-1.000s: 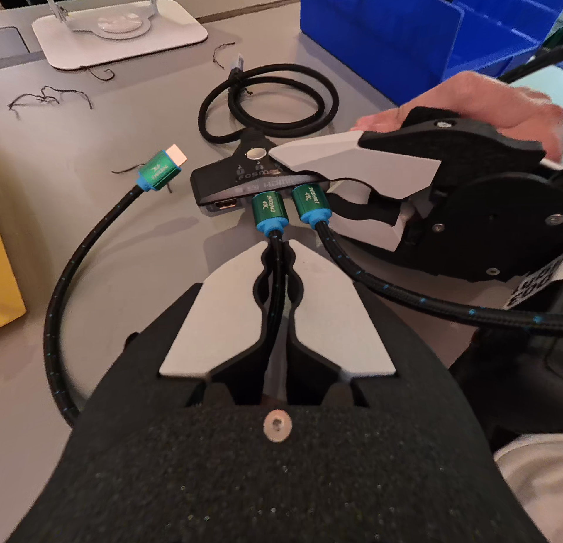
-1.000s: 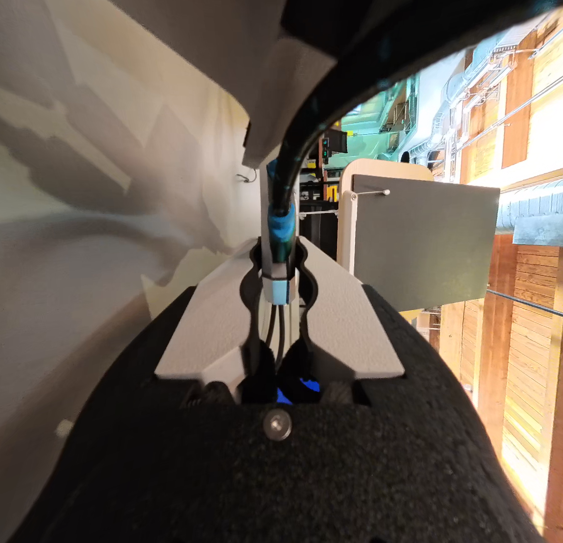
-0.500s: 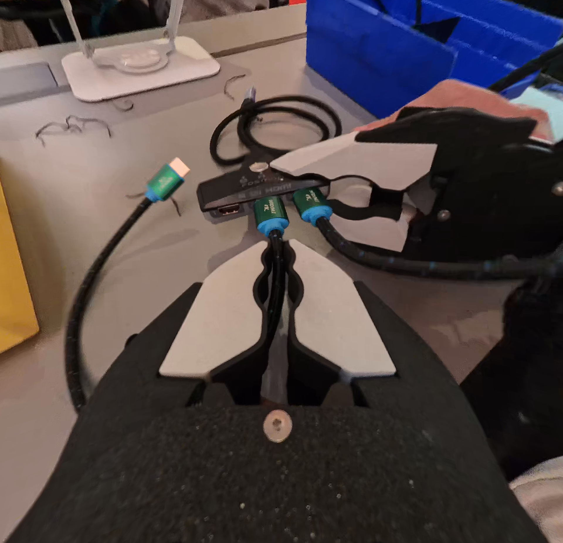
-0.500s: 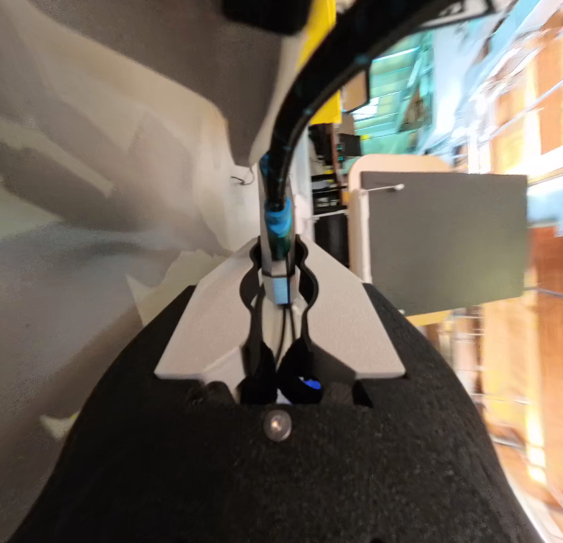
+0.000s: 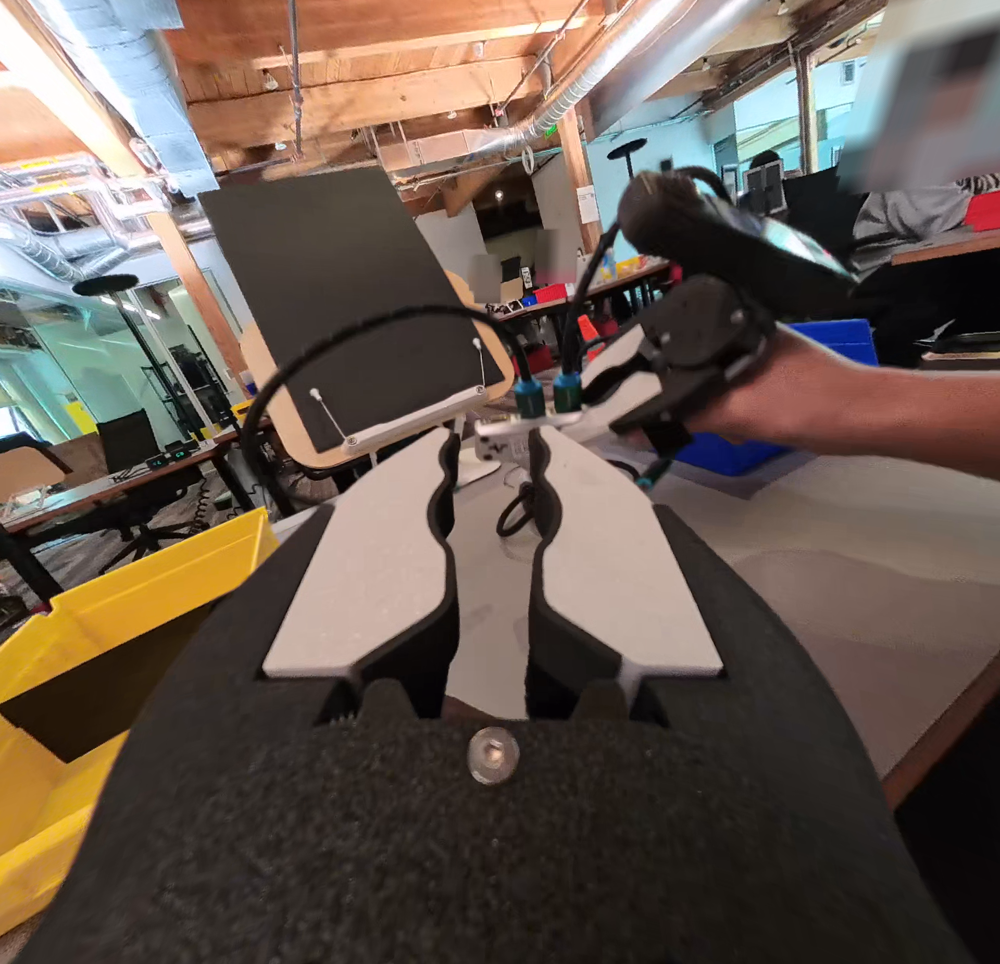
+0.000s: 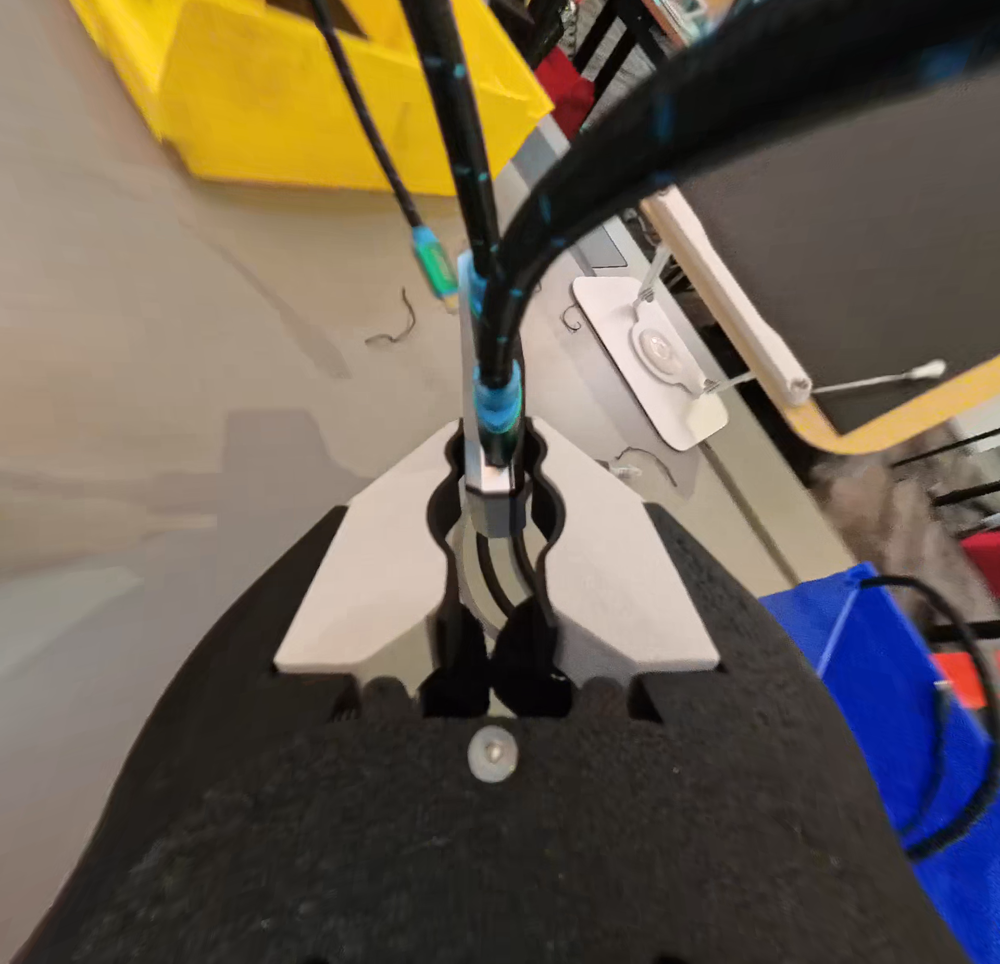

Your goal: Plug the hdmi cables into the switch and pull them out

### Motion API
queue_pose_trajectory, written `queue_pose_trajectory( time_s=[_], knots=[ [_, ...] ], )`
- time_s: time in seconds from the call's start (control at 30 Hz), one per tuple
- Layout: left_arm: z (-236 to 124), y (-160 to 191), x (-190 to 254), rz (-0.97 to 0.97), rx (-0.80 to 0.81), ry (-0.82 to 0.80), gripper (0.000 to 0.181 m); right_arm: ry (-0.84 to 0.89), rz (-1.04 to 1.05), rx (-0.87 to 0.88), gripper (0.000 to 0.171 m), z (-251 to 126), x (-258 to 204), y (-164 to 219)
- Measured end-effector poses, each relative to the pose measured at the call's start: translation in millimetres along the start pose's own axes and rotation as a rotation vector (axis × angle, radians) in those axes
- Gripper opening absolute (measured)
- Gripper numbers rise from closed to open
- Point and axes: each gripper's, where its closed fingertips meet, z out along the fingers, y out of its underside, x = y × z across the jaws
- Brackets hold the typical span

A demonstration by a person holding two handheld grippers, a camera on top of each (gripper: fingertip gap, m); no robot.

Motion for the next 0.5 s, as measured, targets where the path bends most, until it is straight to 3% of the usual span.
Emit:
queue_pose_trajectory(
  time_s=[0.13, 0.3, 0.5],
  knots=[
    [6, 22, 8, -0.040, -0.098, 0.058, 0.025, -0.150, 0.288, 0.096, 0.019, -18, 24, -19],
    [13, 65, 1, -0.276, -0.273, 0.166, 0.025, -0.387, 0.619, 0.261, 0.019, -50, 43, -46],
    [2, 92, -4, -0.406, -0.392, 0.261, 0.025, -0.419, 0.724, 0.341, 0.019, -73, 77, -56]
  ],
)
